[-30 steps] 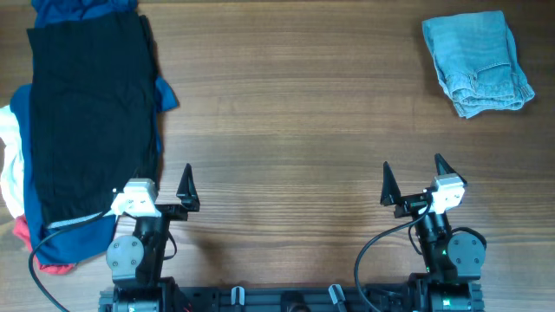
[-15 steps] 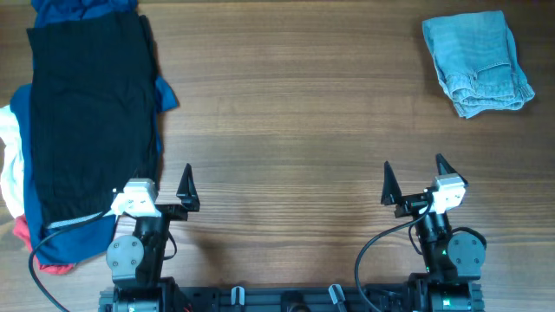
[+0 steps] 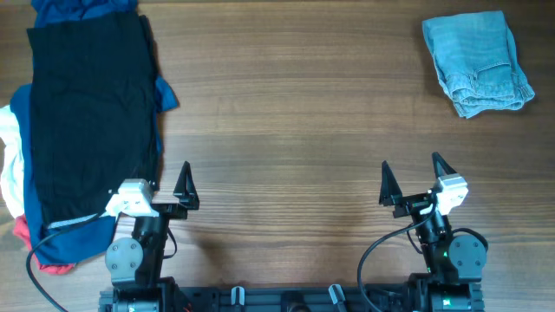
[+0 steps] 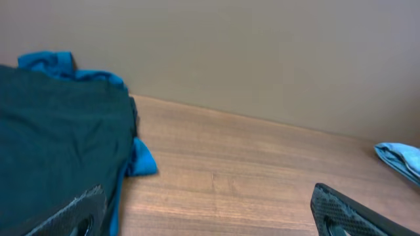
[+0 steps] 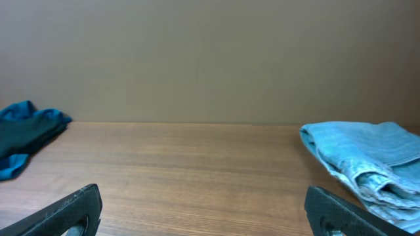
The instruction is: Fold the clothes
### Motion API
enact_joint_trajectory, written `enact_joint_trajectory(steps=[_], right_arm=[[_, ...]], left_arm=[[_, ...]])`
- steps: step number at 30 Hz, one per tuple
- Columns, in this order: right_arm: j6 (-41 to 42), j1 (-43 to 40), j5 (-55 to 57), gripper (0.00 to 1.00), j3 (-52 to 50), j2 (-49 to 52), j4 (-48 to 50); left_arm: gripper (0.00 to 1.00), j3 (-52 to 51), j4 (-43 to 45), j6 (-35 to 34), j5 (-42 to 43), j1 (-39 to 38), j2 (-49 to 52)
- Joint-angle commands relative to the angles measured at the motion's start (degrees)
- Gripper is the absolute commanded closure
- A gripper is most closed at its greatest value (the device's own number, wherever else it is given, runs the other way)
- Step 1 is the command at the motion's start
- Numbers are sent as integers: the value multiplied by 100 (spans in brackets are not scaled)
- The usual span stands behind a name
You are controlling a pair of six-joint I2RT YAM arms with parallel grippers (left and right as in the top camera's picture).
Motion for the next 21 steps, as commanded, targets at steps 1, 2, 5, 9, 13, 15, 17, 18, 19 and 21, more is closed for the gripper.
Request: enact_joint_trajectory(steps=[1,2,5,9,13,15,17,18,19,21], right_arm=[[125,24,-195,0,426,260,44],[127,24,-177,0,535,352,59],[125,24,-177,0,968,839,79],[131,24,-238,0,1727,1886,-96],[131,24,-511,0,3071,3373,-962],[146,24,-573,0,4015,4242,-1836],[146,24,-612,0,4863,4975,-2667],[142,24,-691,0,5296,5351,-3056],[144,24,-789,0,5683,5696,-3390],[144,24,-1058,0,6218,6236,-3770]], left_arm=[[0,254,-243,-166,94,-15,160],[0,313,-275,-153,92,-15,249],[0,601,-289,-140,94,-15,691],[0,1600,-1025,-138,-9,-15,1661],[0,3167,-2166,0,-107,-15,3145],[0,4072,-2931,168,-81,-15,3908],[0,4935,-3650,352,-76,-15,4634],[0,5399,-3980,448,-76,-15,5042],[0,5685,-4140,446,-76,-15,5329],[0,5945,-4199,444,-76,-15,5722]])
